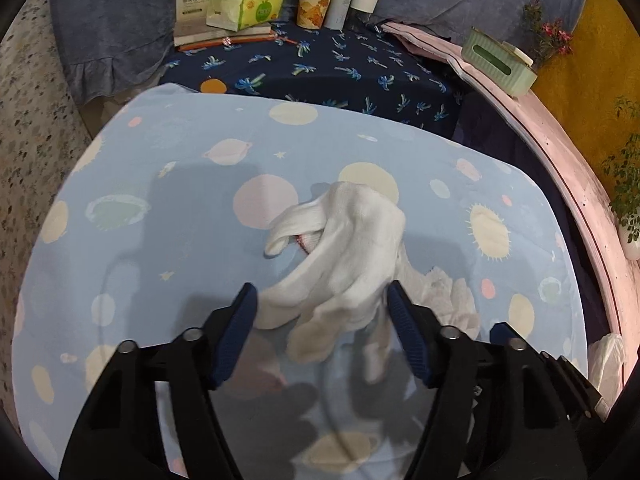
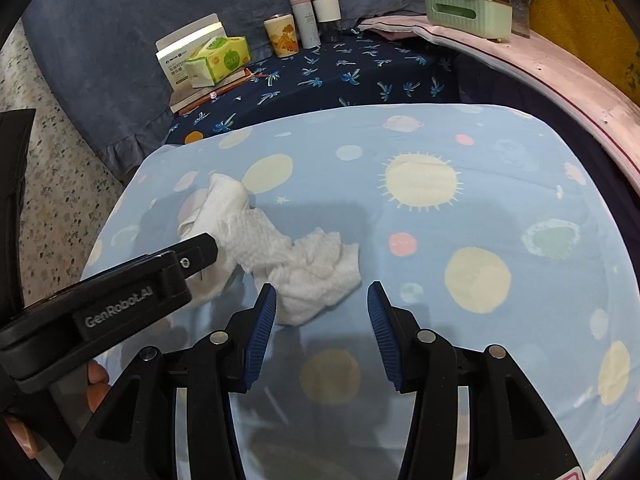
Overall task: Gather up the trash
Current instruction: 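Grasp the white tissue with the right gripper while the left grasps the white cloth, then carry tissue and cloth over the white bin and open both grippers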
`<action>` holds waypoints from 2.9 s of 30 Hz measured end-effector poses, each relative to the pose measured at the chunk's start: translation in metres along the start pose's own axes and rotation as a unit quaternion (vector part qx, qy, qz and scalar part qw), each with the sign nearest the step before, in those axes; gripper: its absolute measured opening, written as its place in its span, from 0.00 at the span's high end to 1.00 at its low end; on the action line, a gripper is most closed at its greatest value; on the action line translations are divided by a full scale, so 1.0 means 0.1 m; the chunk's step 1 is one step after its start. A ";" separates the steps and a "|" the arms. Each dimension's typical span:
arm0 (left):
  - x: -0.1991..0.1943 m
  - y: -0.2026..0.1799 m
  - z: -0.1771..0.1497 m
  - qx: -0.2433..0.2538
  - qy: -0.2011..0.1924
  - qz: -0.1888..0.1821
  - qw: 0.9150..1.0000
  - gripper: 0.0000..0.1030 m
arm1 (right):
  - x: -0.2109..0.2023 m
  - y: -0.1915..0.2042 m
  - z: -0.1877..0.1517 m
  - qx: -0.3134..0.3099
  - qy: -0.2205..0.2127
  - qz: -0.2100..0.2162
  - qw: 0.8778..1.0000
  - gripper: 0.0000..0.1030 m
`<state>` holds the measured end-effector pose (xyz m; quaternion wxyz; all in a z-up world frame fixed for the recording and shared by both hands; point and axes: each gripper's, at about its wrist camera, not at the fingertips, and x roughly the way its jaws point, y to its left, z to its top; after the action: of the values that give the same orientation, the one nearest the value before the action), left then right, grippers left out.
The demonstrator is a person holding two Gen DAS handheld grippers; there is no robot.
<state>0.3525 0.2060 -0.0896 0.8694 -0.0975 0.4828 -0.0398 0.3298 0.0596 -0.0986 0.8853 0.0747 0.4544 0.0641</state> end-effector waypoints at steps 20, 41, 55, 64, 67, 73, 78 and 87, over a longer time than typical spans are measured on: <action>-0.52 -0.47 -0.39 0.029 -0.016 -0.027 0.999 0.91 | -0.52 -0.39 -0.28 0.032 -0.018 0.023 0.999 0.90; -1.35 -2.09 -1.27 0.134 -0.043 -0.086 0.986 0.91 | -2.18 -1.63 -0.83 0.112 -0.134 -0.023 0.984 0.90; -1.50 -3.01 -1.70 0.211 -0.034 -0.128 0.968 0.91 | -2.79 -2.52 -1.26 0.186 -0.174 -0.064 0.965 0.90; -1.48 -3.53 -1.87 0.257 -0.021 -0.150 0.954 0.90 | -2.97 -2.97 -1.45 0.225 -0.185 -0.084 0.953 0.90; -1.44 -3.70 -1.92 0.269 -0.014 -0.155 0.950 0.90 | -3.04 -3.13 -1.51 0.240 -0.189 -0.091 0.948 0.90; -1.37 -4.00 -2.02 0.290 -0.001 -0.166 0.943 0.89 | -3.12 -3.39 -1.62 0.261 -0.195 -0.103 0.940 0.90; -1.32 -4.17 -2.08 0.302 -0.001 -0.174 0.937 0.86 | -3.16 -3.53 -1.69 0.271 -0.198 -0.112 0.935 0.90; -1.29 -4.20 -2.03 0.290 -0.019 -0.164 0.943 0.49 | -3.11 -3.66 -1.69 0.281 -0.192 -0.114 0.933 0.90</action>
<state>0.1226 -0.2102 0.0004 0.8506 0.0808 0.4108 -0.3182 0.0286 -0.3437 -0.0187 0.9001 0.2784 0.2806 -0.1833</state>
